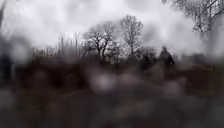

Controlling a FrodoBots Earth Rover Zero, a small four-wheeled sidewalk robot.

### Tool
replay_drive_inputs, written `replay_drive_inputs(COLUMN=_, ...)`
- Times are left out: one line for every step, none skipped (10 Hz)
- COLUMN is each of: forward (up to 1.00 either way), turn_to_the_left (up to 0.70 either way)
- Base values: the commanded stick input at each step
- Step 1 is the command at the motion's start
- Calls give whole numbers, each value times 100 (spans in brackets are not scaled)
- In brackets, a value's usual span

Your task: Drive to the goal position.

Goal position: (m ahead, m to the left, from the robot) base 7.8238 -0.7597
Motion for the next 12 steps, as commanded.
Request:
replay_drive_inputs(forward=100, turn_to_the_left=0)
replay_drive_inputs(forward=100, turn_to_the_left=0)
replay_drive_inputs(forward=100, turn_to_the_left=0)
replay_drive_inputs(forward=100, turn_to_the_left=0)
replay_drive_inputs(forward=100, turn_to_the_left=0)
replay_drive_inputs(forward=100, turn_to_the_left=0)
replay_drive_inputs(forward=100, turn_to_the_left=0)
replay_drive_inputs(forward=100, turn_to_the_left=0)
replay_drive_inputs(forward=100, turn_to_the_left=0)
replay_drive_inputs(forward=100, turn_to_the_left=0)
replay_drive_inputs(forward=100, turn_to_the_left=0)
replay_drive_inputs(forward=100, turn_to_the_left=0)
